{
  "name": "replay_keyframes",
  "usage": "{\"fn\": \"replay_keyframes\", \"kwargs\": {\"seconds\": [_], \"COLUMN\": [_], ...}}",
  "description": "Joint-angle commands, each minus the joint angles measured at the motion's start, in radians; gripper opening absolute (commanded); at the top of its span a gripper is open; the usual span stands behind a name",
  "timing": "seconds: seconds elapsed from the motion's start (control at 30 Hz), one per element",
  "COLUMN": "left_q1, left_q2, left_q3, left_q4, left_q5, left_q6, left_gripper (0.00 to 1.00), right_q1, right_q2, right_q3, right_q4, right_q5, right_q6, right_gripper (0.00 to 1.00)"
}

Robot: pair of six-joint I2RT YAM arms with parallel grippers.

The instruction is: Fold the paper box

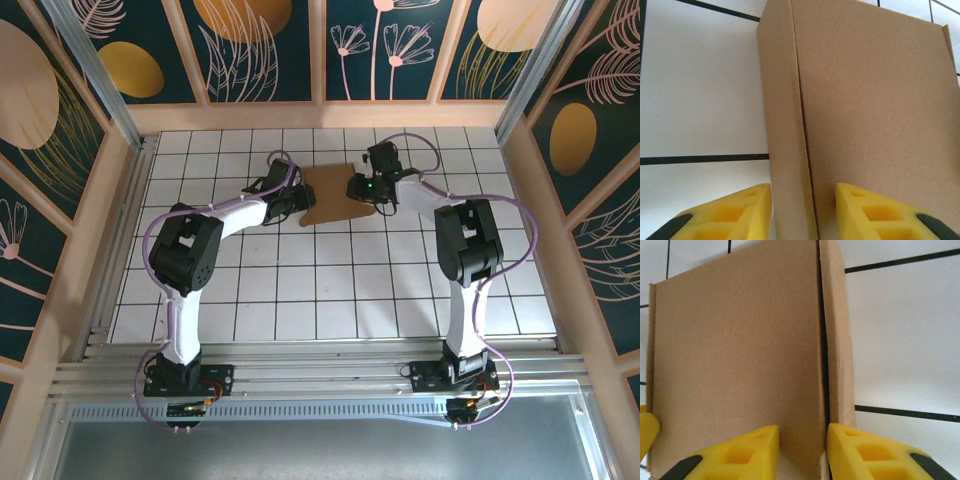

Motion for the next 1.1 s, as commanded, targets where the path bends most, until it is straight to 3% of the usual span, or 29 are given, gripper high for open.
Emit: {"fn": "replay_keyframes", "kwargs": {"seconds": [0.0, 0.07, 0.13, 0.3, 0.37, 0.47, 0.57, 0.6, 0.63, 0.7, 0.77, 0.83, 0.9, 1.07], "left_q1": [0.000, 0.000, 0.000, 0.000, 0.000, 0.001, 0.002, 0.003, 0.003, 0.006, 0.021, 0.023, 0.024, 0.024], "left_q2": [0.035, 0.032, 0.025, -0.030, -0.076, -0.180, -0.260, -0.280, -0.291, -0.287, -0.199, -0.117, -0.087, -0.035], "left_q3": [-0.035, -0.031, -0.025, -0.005, -0.017, -0.065, -0.087, -0.088, -0.093, -0.110, -0.017, 0.086, 0.092, 0.098], "left_q4": [-0.013, -0.013, -0.014, -0.025, -0.005, 0.072, 0.098, 0.087, 0.085, 0.108, 0.013, -0.071, -0.046, -0.051], "left_q5": [-0.046, -0.073, -0.091, -0.075, -0.050, 0.003, -0.014, -0.033, -0.044, -0.087, -0.054, -0.004, 0.049, 0.085], "left_q6": [0.057, 0.093, 0.128, 0.174, 0.184, 0.209, 0.233, 0.247, 0.266, 0.262, 0.241, 0.229, 0.195, 0.173], "left_gripper": [0.38, 0.39, 0.42, 0.50, 0.54, 0.55, 0.58, 0.59, 0.59, 0.64, 0.62, 0.62, 0.62, 0.63], "right_q1": [0.012, 0.012, 0.011, -0.043, -0.009, 0.130, 0.249, 0.229, 0.182, 0.027, -0.068, -0.082, -0.098, -0.128], "right_q2": [0.016, -0.034, -0.112, -0.378, -0.468, -0.600, -0.658, -0.639, -0.608, -0.475, -0.289, -0.196, -0.145, -0.063], "right_q3": [-0.047, -0.044, -0.058, -0.239, -0.327, -0.513, -0.728, -0.721, -0.663, -0.413, -0.165, -0.096, -0.083, -0.077], "right_q4": [-0.082, -0.084, -0.053, 0.135, 0.207, 0.375, 0.644, 0.643, 0.551, 0.247, 0.003, -0.018, 0.014, 0.027], "right_q5": [0.154, 0.162, 0.135, -0.032, 0.057, 0.189, 0.379, 0.422, 0.385, 0.171, -0.055, -0.193, -0.287, -0.358], "right_q6": [-0.036, -0.054, -0.093, -0.249, -0.368, -0.650, -0.905, -0.873, -0.786, -0.483, -0.285, -0.219, -0.144, -0.083], "right_gripper": [0.35, 0.37, 0.46, 0.89, 0.90, 0.88, 0.99, 0.99, 0.96, 0.73, 0.67, 0.69, 0.73, 0.73]}}
